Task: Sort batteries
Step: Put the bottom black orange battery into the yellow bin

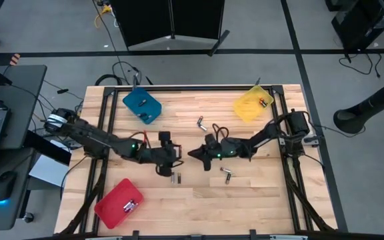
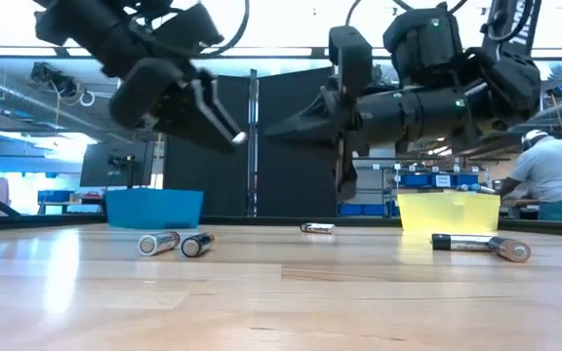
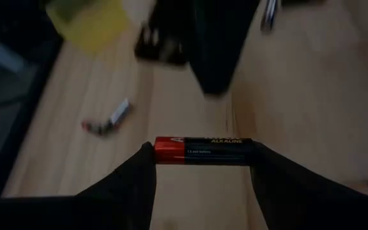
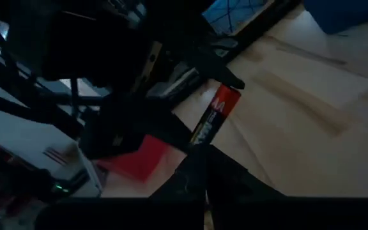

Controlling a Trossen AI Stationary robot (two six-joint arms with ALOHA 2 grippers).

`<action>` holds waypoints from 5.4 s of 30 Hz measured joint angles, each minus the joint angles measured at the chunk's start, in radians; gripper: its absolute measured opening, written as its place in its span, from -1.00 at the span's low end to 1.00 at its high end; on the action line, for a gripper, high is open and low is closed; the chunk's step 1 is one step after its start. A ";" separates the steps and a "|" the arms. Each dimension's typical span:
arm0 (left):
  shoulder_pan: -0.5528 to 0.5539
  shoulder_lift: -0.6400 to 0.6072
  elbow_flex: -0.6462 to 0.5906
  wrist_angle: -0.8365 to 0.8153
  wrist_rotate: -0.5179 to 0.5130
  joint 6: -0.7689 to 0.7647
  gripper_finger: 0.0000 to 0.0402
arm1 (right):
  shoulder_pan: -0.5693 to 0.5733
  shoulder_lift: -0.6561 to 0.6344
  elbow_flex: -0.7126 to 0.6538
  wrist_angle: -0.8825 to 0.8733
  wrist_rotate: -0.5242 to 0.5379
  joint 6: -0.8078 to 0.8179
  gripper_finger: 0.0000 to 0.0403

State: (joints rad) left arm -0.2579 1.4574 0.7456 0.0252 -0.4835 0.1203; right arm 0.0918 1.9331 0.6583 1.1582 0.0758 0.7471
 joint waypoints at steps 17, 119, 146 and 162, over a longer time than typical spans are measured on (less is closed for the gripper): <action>0.129 -0.001 -0.002 0.121 0.075 0.185 0.09 | -0.100 0.000 0.021 0.039 -0.036 0.073 -0.43; 0.352 -0.326 -0.129 -0.718 0.102 -0.861 -0.67 | -0.242 -0.239 0.074 -0.591 -0.338 -0.409 -0.88; 0.635 -0.308 -0.409 -0.335 -0.146 -0.856 -0.96 | -0.187 -0.238 0.074 -0.591 -0.305 -0.410 -0.92; 0.752 -0.306 -0.478 -0.124 -0.105 -0.642 -0.96 | -0.187 -0.238 0.073 -0.571 -0.305 -0.410 -0.93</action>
State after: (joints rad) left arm 0.4938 1.1517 0.2679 -0.0991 -0.5882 -0.5213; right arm -0.0952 1.6951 0.7315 0.5874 -0.2291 0.3370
